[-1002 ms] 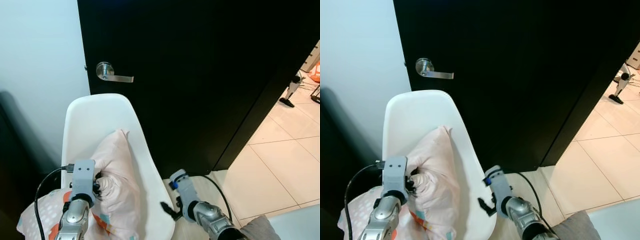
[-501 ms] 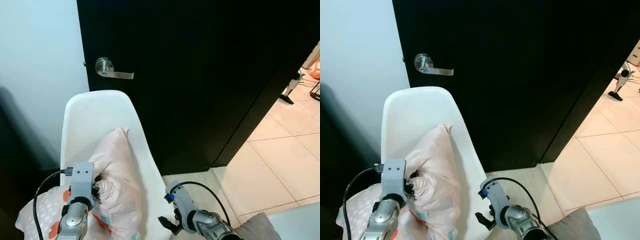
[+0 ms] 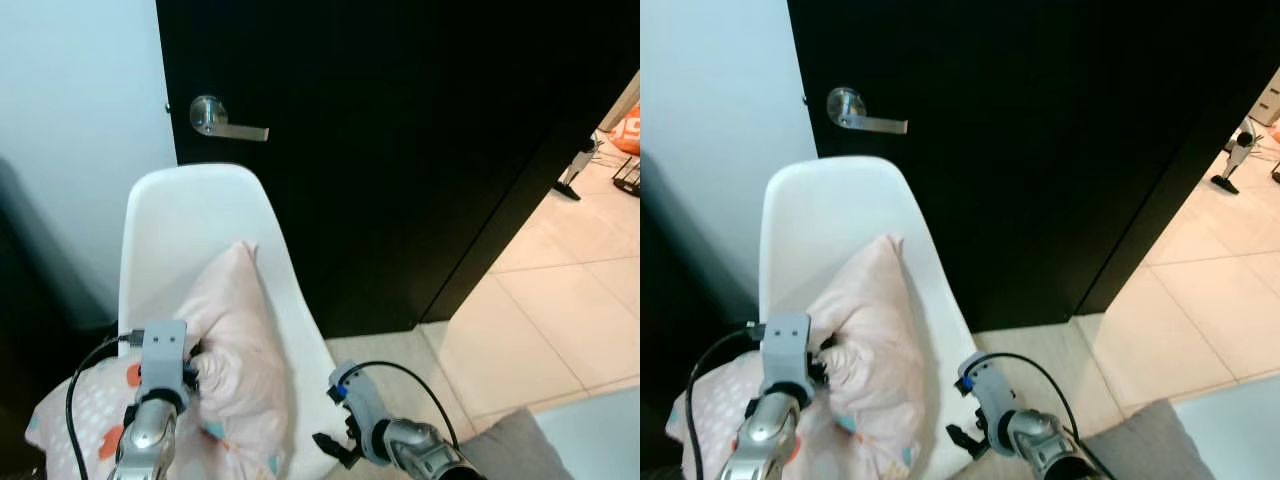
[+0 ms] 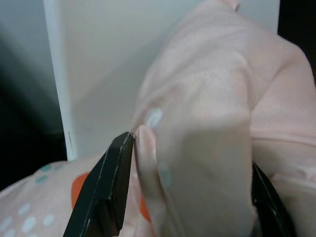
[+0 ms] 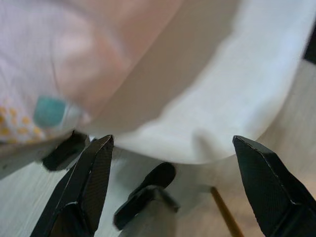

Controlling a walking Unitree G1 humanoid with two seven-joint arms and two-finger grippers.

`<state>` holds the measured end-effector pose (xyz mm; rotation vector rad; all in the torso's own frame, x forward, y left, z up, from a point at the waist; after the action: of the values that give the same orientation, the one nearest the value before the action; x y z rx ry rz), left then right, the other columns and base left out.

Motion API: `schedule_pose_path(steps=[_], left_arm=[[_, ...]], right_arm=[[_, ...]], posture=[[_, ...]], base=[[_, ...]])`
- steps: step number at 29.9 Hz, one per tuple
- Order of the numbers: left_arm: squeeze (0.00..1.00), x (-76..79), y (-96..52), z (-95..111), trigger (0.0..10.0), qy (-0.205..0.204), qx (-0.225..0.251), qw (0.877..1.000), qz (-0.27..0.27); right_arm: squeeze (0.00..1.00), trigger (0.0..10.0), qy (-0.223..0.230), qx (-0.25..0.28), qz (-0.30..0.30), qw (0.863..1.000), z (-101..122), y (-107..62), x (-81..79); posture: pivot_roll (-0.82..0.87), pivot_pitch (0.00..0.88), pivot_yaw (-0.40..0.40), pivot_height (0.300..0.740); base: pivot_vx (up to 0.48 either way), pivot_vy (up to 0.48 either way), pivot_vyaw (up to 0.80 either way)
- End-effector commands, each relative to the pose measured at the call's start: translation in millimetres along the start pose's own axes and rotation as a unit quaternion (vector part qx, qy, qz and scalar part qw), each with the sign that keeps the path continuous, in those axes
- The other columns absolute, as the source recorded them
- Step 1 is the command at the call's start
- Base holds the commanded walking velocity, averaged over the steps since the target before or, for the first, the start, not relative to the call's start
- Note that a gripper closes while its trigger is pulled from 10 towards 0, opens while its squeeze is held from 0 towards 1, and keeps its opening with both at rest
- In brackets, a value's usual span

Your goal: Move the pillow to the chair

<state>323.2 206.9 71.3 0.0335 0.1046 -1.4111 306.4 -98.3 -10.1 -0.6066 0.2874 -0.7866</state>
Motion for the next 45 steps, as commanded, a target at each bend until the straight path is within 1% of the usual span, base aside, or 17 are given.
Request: schedule_pose_path(steps=[1,3,8,12,13,22,24,26,29,31,32,33,34,36,39,41,45], left_arm=[[0.00,-8.8,-6.4,-13.3,10.0,-0.001,-0.026,1.000,0.009],[0.00,-9.0,-4.8,-8.8,10.0,-0.002,-0.018,1.000,0.008],[0.00,-10.2,2.1,9.9,10.0,-0.005,0.013,1.000,0.003],[0.00,-9.1,3.2,14.6,10.0,-0.006,0.020,1.000,0.001],[0.00,-8.3,3.2,17.6,10.0,-0.009,0.026,1.000,-0.001],[0.00,-9.3,4.3,24.6,10.0,-0.016,0.037,0.999,0.002],[0.00,-11.7,5.3,28.5,10.0,-0.017,0.043,0.999,0.006],[0.00,-12.8,6.0,31.0,10.0,-0.017,0.047,0.999,0.007],[0.00,-17.6,8.5,39.6,10.0,-0.017,0.061,0.998,0.016],[0.00,-26.6,11.0,49.6,10.0,-0.015,0.076,0.996,0.036],[0.00,-26.6,11.0,49.6,10.0,-0.015,0.076,0.996,0.036],[0.00,-35.4,12.2,55.6,10.0,-0.015,0.083,0.995,0.056],[0.00,-35.4,12.2,55.6,10.0,-0.015,0.083,0.995,0.056],[0.00,-44.8,12.8,60.3,10.0,-0.010,0.089,0.993,0.079],[0.00,-47.1,12.7,61.0,10.0,-0.008,0.090,0.992,0.086],[0.00,-50.9,13.1,61.2,10.0,0.005,0.086,0.991,0.100],[0.00,-50.1,14.8,59.3,10.0,0.003,0.080,0.992,0.099]], right_arm=[[0.00,10.0,0.012,-0.013,0.007,1.000,-10.2,-1.2,-2.9],[0.00,10.0,0.012,-0.014,0.008,1.000,-10.4,-1.1,-3.4],[0.00,10.0,0.009,-0.016,0.019,1.000,-9.3,0.5,-7.1],[0.00,10.0,0.009,-0.016,0.021,1.000,-9.3,0.7,-7.7],[0.00,10.0,0.009,-0.018,0.024,0.999,-10.2,0.5,-8.4],[0.00,10.0,-0.001,-0.024,0.029,0.999,-14.1,-1.0,-8.3],[0.00,10.0,-0.004,-0.015,0.030,0.999,-11.9,-1.6,-7.7],[0.00,10.0,-0.005,-0.009,0.028,1.000,-10.4,-1.8,-6.9],[0.00,10.0,-0.005,-0.007,0.024,1.000,-9.1,-2.2,-5.1],[0.00,10.0,-0.005,-0.006,0.023,1.000,-8.9,-2.8,-4.0],[0.00,10.0,-0.005,-0.006,0.023,1.000,-8.9,-2.8,-4.0],[0.00,10.0,-0.006,-0.007,0.024,1.000,-9.6,-3.5,-3.3],[0.00,10.0,-0.006,-0.007,0.024,1.000,-9.6,-3.5,-3.3],[0.00,10.0,-0.006,-0.008,0.022,1.000,-10.6,-4.2,-2.5],[0.00,10.0,-0.007,-0.008,0.022,1.000,-11.2,-4.5,-2.5],[0.00,10.0,-0.007,-0.008,0.022,1.000,-11.5,-4.7,-2.6],[0.00,10.0,-0.008,-0.007,0.023,1.000,-11.3,-4.3,-3.4]], posture=[[0.05,0.165,-0.146,0.621],[0.05,0.164,-0.146,0.616],[0.05,0.164,-0.144,0.596],[0.05,0.166,-0.142,0.586],[0.05,0.167,-0.143,0.576],[0.05,0.169,-0.146,0.546],[0.05,0.169,-0.147,0.536],[0.05,0.168,-0.148,0.536],[0.05,0.167,-0.150,0.536],[0.04,0.167,-0.151,0.536],[0.04,0.167,-0.151,0.536],[0.04,0.167,-0.151,0.536],[0.04,0.167,-0.151,0.536],[0.04,0.167,-0.151,0.536],[0.04,0.167,-0.151,0.536],[0.04,0.169,-0.150,0.536],[0.04,0.168,-0.150,0.536]], base=[[0.000,0.000,0.00],[0.000,0.000,0.00],[0.000,0.000,0.00],[0.000,0.000,0.00],[0.000,0.000,0.00],[0.000,0.000,0.00],[0.000,0.000,0.00],[0.000,0.000,0.00],[0.000,0.000,0.00],[0.000,0.000,0.00],[0.000,0.000,0.00],[0.000,0.000,0.00],[0.000,0.000,0.00],[0.000,0.000,0.00],[0.000,0.000,0.00],[0.000,0.000,0.00],[0.000,0.000,0.00]])
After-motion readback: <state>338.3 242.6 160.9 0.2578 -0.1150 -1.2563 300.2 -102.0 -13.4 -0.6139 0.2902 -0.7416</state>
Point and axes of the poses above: a point about 5 cm out from each wrist's last joint towards the gripper, its own y axis pointing out of the wrist towards the gripper, its own z axis along the axis of the wrist's last joint, x = y × z, the point moved 2 cm from there along y, pointing out of the wrist towards the gripper
